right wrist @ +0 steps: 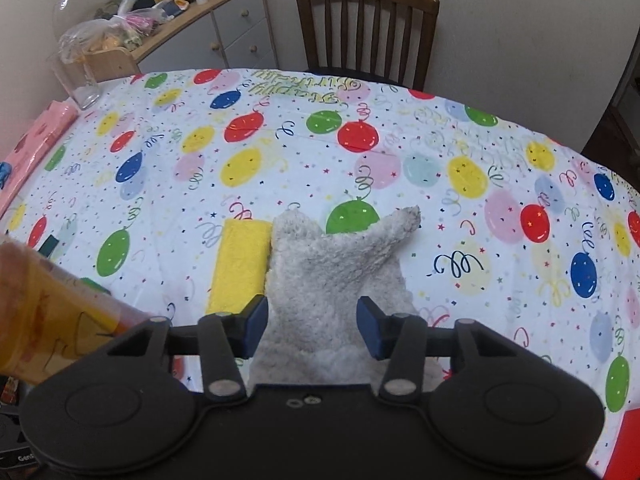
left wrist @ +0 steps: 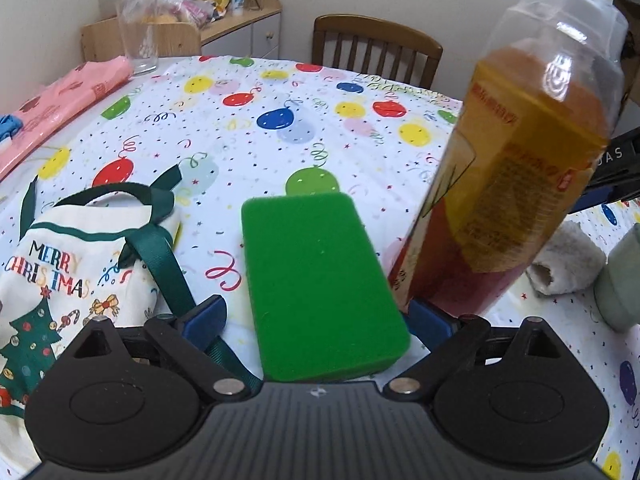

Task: Organize soft objects
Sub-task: 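Grasp the green sponge with the left tool while the right tool grasps the white fuzzy cloth, then lift and carry the sponge and cloth with both tools into the shoebox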

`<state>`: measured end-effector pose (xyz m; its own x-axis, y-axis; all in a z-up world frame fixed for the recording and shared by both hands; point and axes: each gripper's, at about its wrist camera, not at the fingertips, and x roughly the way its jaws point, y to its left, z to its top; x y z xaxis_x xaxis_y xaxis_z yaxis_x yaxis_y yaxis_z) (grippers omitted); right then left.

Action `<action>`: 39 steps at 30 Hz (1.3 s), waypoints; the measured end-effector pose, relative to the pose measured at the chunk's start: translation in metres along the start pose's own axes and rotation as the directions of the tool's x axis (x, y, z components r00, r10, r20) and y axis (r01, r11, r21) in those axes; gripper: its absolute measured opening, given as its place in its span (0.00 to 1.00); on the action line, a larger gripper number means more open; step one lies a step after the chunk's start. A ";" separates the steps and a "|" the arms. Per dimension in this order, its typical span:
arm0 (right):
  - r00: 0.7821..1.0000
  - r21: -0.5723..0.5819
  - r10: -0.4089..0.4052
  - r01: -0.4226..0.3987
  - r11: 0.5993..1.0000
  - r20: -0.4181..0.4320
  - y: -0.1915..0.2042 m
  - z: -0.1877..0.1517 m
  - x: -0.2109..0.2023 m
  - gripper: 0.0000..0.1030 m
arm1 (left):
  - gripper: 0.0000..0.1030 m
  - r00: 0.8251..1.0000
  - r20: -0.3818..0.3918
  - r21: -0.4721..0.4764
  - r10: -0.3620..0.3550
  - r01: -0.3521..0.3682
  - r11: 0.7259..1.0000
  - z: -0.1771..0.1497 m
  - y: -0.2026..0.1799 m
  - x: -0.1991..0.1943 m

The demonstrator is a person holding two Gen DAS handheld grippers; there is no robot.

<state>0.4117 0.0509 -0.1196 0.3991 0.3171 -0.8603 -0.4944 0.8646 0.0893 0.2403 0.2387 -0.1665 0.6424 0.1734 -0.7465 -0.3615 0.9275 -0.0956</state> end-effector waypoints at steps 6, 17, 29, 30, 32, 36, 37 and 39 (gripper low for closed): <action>1.000 -0.014 -0.014 0.014 1.000 -0.027 0.004 -0.005 0.014 0.36 | 0.81 1.000 -0.002 0.012 0.008 -0.008 1.000 -0.002 -0.002 0.002; 0.999 -0.029 -0.041 0.041 0.999 -0.013 0.007 -0.011 0.014 0.09 | 0.71 1.000 0.002 -0.010 0.013 -0.013 1.000 0.001 0.000 0.002; 0.994 -0.024 -0.002 0.005 1.000 0.108 0.011 -0.012 -0.039 0.05 | 0.71 0.999 0.051 -0.052 0.004 -0.002 0.999 0.009 0.004 -0.021; 0.993 -0.024 0.002 0.000 1.000 0.116 0.011 -0.013 -0.045 0.05 | 0.71 0.998 0.055 -0.055 0.002 0.001 0.998 0.010 0.004 -0.024; 0.992 -0.023 0.011 -0.008 1.000 0.129 0.012 -0.015 -0.057 0.05 | 0.71 0.998 0.062 -0.057 -0.004 0.008 0.998 0.011 0.004 -0.031; 0.986 -0.018 0.035 -0.033 0.999 0.165 0.013 -0.021 -0.084 0.04 | 0.71 0.997 0.081 -0.052 -0.012 0.016 0.999 0.014 0.003 -0.048; 0.984 -0.016 0.039 -0.037 0.999 0.172 0.014 -0.022 -0.091 0.04 | 0.71 0.996 0.085 -0.052 -0.014 0.018 0.998 0.015 0.002 -0.052; 0.981 -0.018 0.054 -0.051 0.999 0.186 0.014 -0.026 -0.105 0.04 | 0.71 0.996 0.092 -0.057 -0.019 0.024 0.998 0.016 0.002 -0.062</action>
<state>0.3431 0.0194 -0.0414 0.5085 0.4301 -0.7459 -0.5280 0.8401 0.1244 0.2112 0.2352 -0.1100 0.7088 0.1855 -0.6806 -0.3836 0.9110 -0.1511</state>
